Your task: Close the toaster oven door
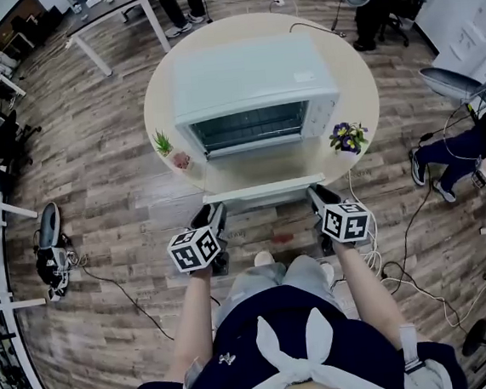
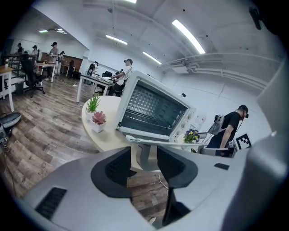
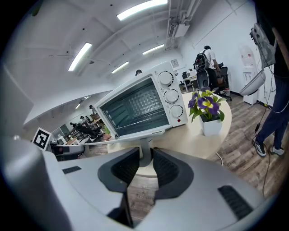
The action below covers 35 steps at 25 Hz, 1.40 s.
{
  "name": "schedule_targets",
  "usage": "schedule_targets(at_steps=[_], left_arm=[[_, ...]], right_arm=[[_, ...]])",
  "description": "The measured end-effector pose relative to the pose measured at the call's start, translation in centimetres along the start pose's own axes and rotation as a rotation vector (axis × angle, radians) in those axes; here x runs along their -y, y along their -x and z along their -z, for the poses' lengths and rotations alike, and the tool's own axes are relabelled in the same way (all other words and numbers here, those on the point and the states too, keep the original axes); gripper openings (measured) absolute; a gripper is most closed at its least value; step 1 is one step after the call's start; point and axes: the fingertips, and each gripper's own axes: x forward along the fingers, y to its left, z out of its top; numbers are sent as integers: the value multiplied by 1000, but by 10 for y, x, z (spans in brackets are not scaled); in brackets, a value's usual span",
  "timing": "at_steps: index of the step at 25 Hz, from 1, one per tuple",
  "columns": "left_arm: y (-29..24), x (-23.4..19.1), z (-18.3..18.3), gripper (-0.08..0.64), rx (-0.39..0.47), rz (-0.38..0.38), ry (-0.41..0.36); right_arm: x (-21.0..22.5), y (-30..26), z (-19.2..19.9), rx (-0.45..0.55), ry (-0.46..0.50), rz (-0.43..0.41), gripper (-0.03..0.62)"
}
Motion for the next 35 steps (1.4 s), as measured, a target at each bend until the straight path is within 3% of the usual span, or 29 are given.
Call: schedule_targets(at_steps=[9,13,16,35], left_arm=[[-6,1,1,188,-27,-12,-12],[-6,0,-1,119,-27,-40,-15],[-7,1,-3,106,-37,-49,-26],[-6,1,-9,98,-52,-63,-52]], right_arm=[[-3,1,-3,4,0,2,100],[-3,2,-4,7,-1,1,100],[-3,3,-6,8,-6,4,100],[-5,4,-12,34,-14,3,100]])
